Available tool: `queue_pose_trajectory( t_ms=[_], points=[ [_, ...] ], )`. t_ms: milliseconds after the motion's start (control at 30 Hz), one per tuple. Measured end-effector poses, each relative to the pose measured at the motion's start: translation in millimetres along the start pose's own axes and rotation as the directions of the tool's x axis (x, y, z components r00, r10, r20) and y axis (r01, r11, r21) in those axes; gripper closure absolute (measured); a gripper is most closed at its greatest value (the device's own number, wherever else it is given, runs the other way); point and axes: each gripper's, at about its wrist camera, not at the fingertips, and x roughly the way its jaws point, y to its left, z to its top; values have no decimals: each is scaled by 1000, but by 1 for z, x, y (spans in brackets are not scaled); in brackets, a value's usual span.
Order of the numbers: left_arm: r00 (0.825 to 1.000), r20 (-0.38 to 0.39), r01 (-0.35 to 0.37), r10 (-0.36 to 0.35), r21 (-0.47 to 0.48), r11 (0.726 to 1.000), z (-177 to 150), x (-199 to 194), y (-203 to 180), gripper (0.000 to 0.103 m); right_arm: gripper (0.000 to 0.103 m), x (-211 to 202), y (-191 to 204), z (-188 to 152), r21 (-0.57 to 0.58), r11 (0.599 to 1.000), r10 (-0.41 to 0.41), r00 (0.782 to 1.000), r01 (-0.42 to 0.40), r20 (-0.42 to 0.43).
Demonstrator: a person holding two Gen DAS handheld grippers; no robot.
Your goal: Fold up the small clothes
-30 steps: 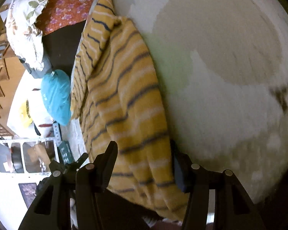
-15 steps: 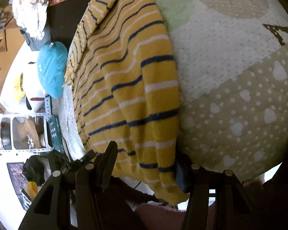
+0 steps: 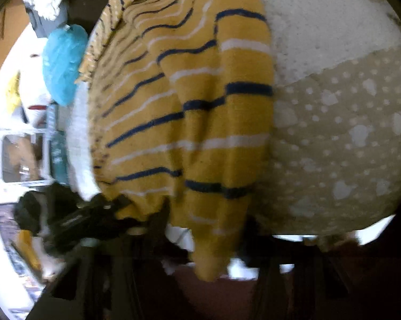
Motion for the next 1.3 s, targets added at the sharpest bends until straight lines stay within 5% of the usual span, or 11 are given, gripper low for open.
queue_pose_trajectory(
  t_ms=[267, 500, 667, 1000, 1300],
  points=[
    [986, 126, 114, -112, -9, 993, 6, -60, -22, 93, 91, -41, 34, 3, -94, 991, 103, 991, -95, 87],
    [960, 210, 179, -183, 35, 983, 69, -101, -64, 93, 91, -67, 83, 64, -136, 976, 188, 970, -168, 151],
    [951, 264, 151, -160, 51, 987, 140, -99, -92, 93, 91, -75, 108, 129, -155, 976, 187, 955, -154, 229],
    [962, 271, 20, -34, 55, 998, 257, -48, -139, 93, 92, -51, 116, 243, -43, 987, 161, 931, -155, 329],
    [973, 228, -41, 40, -3, 999, 314, -8, -137, 91, 89, -21, 86, 303, 106, 963, 200, 917, -250, 346]
  ],
)
